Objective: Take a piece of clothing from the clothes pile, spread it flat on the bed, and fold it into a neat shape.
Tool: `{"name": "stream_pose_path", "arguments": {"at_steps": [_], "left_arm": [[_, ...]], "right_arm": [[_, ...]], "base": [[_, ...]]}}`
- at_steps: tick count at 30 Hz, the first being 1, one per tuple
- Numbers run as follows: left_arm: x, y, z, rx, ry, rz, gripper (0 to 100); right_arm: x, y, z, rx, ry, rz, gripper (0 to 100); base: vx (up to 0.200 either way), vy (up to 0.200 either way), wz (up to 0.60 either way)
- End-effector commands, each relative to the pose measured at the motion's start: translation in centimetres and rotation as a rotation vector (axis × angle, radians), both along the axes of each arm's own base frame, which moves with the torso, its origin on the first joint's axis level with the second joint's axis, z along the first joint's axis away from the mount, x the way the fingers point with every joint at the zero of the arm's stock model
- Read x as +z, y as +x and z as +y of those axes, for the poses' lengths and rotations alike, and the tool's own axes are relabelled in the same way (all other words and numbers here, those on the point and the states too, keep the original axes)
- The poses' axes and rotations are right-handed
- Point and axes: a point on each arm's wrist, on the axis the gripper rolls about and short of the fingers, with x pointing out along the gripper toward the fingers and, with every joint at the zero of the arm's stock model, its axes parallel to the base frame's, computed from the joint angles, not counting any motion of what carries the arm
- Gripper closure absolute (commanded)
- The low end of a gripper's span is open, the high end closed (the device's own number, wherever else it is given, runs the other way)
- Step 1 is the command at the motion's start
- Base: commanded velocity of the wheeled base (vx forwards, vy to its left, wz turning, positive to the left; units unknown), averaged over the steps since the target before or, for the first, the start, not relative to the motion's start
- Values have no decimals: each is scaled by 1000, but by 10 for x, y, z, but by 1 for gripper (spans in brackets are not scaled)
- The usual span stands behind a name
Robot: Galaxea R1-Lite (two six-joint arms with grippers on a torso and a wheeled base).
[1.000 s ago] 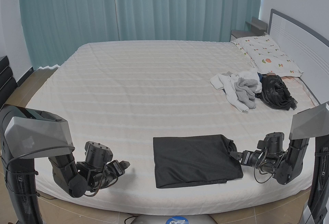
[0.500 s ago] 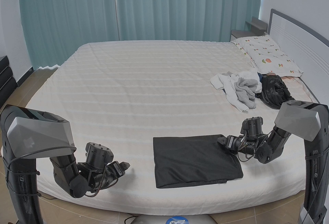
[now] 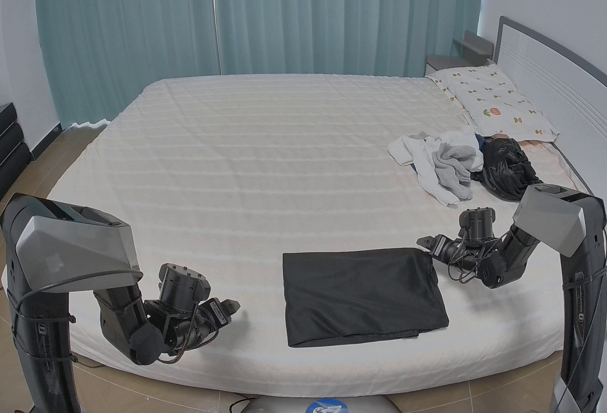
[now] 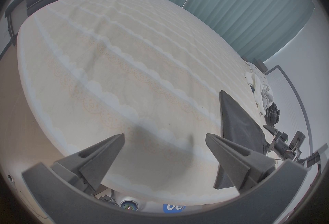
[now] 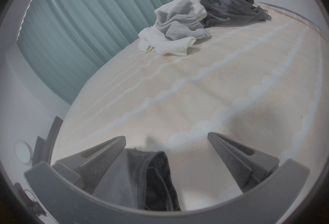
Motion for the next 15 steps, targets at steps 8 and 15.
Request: {"name": "stream_pose_path", "arguments": {"at_steps": [8,15], "left_arm": [[-1,0,0,0,1,2,0],[0,0,0,2,0,1,0]], "right_arm": [[20,-5,-12,3,225,-29,0],[12,-9,-1,40,232,12,0]], "base": [[0,0,0],[0,0,0]]}}
